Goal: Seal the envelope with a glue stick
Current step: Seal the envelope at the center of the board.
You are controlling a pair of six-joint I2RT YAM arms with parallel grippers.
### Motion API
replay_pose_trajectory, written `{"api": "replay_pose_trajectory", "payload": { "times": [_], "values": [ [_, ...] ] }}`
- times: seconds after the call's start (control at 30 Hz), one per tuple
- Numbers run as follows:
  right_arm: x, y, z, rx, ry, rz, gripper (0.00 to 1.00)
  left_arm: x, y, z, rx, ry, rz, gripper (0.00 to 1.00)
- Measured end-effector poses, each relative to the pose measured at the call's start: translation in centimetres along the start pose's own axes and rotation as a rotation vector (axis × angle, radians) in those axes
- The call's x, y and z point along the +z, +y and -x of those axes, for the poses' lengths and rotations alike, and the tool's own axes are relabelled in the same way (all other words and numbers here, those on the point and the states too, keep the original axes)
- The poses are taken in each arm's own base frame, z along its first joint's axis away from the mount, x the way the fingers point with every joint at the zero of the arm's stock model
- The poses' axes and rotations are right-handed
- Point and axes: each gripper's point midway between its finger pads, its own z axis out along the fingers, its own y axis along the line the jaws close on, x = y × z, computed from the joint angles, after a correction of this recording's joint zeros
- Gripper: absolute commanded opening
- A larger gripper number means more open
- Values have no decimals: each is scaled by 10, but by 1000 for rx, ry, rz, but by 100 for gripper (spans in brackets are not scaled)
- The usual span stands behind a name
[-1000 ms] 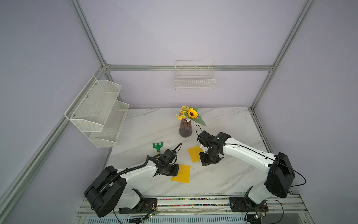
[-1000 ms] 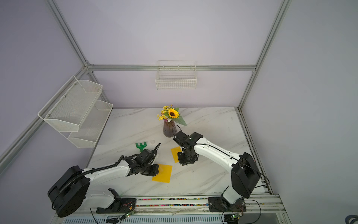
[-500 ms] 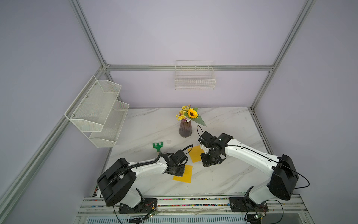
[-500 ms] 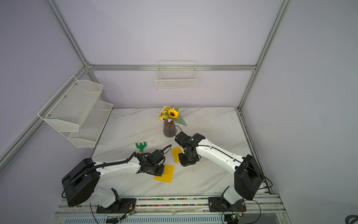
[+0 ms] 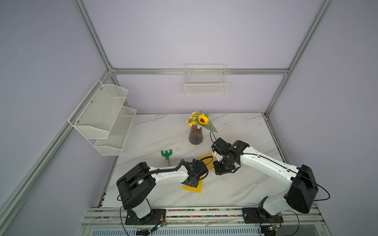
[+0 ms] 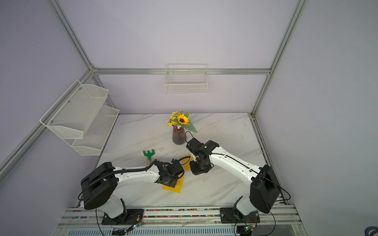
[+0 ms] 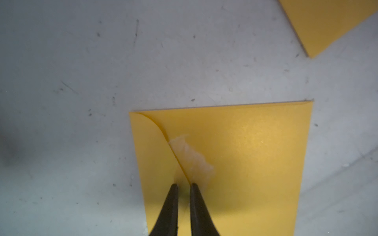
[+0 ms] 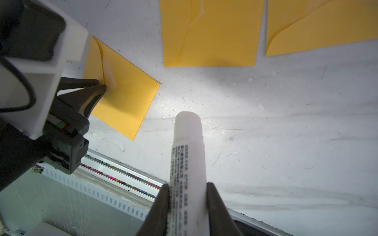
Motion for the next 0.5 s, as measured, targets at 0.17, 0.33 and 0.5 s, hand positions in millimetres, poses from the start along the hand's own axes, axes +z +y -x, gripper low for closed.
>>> {"api": "replay_pose_trajectory", "payload": {
  "times": [0.17, 0.33, 0.5],
  "values": [
    [-1, 0, -1, 2, 3, -2, 0, -2, 1, 3, 9, -13, 10, 19],
    [-9, -1, 3, 6, -9, -11, 0, -11, 4, 10, 31, -44, 12, 41],
    [-17, 0, 7, 12, -21, -17, 0, -30, 14, 12, 32, -73, -1, 53]
  ]
}}
